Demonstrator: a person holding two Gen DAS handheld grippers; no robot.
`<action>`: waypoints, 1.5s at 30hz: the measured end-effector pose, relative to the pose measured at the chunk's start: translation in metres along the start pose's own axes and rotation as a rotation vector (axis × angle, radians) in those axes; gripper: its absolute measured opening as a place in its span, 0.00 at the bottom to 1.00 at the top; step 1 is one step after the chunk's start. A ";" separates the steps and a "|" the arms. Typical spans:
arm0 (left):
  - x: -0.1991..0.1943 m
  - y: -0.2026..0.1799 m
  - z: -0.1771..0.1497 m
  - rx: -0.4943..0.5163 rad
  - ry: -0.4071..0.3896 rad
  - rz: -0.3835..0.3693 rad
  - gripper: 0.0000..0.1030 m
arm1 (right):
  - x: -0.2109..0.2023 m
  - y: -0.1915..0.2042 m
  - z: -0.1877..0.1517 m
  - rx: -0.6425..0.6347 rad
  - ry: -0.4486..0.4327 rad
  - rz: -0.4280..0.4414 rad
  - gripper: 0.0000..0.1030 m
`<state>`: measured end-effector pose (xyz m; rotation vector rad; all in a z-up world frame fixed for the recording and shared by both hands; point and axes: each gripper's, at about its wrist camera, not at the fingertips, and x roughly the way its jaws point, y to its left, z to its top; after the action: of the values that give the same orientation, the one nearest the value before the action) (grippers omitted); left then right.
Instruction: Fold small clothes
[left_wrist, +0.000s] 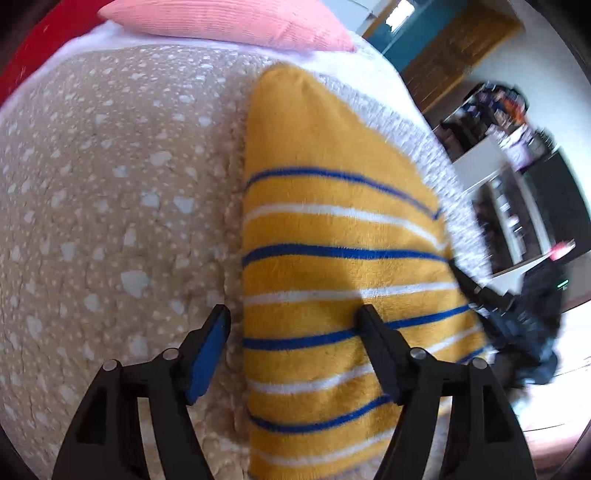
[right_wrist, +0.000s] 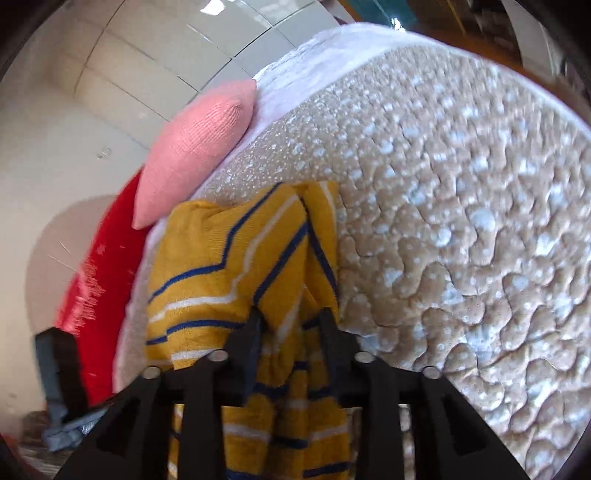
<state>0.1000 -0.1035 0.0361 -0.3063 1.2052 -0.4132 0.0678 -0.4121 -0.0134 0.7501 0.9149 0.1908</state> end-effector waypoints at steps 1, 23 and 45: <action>-0.017 0.004 0.000 0.010 -0.055 -0.006 0.68 | -0.008 -0.004 0.001 0.011 -0.008 0.047 0.58; -0.050 0.010 0.008 0.029 -0.110 -0.215 0.58 | 0.035 0.065 0.018 -0.036 0.017 0.238 0.40; -0.131 0.025 -0.134 0.045 -0.341 0.236 0.69 | 0.017 0.146 -0.073 -0.272 -0.015 0.114 0.44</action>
<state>-0.0623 -0.0221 0.0899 -0.1835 0.8835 -0.1732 0.0443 -0.2603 0.0447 0.5502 0.8129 0.4016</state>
